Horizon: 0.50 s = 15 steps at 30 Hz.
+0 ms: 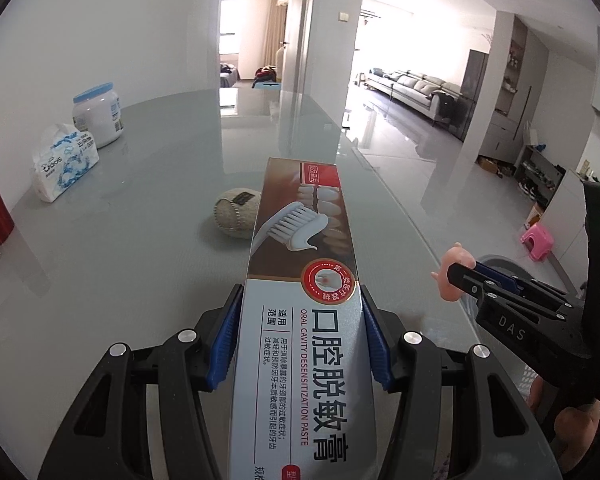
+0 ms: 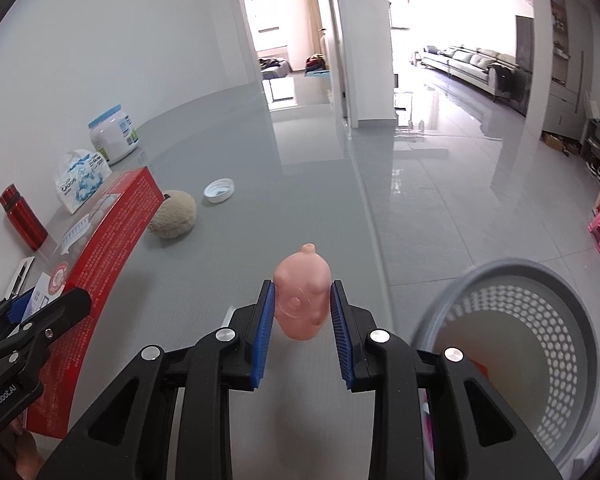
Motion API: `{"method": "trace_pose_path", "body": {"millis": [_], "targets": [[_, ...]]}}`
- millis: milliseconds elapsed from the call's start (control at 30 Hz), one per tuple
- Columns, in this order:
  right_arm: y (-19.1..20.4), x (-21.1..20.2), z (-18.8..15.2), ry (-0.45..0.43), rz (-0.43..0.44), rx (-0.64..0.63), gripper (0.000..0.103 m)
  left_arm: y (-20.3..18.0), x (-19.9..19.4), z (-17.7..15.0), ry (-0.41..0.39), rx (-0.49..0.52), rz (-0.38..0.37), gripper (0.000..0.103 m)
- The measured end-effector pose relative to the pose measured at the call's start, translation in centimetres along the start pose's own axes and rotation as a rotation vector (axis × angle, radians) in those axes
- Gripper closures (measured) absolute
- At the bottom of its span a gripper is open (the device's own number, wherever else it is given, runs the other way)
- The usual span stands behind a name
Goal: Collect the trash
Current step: 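Carry the toothpaste box and pink pig over the grey basket with both tools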
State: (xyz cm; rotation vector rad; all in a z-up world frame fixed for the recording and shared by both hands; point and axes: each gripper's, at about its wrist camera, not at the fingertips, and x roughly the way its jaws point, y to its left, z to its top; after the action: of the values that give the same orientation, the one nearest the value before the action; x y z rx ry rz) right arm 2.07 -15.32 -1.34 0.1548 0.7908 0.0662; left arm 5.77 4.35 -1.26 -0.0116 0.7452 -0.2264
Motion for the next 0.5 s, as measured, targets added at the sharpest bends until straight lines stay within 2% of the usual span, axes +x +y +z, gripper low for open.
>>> {"method": "trace_pose_path", "body": {"millis": [500], "targets": [[-10.1, -5.7, -3.8, -0.047, -0.205, 0.213, 0.075, -10.8, 2.3, -0.6, 0.058, 0.205, -0.209, 0.050]]}}
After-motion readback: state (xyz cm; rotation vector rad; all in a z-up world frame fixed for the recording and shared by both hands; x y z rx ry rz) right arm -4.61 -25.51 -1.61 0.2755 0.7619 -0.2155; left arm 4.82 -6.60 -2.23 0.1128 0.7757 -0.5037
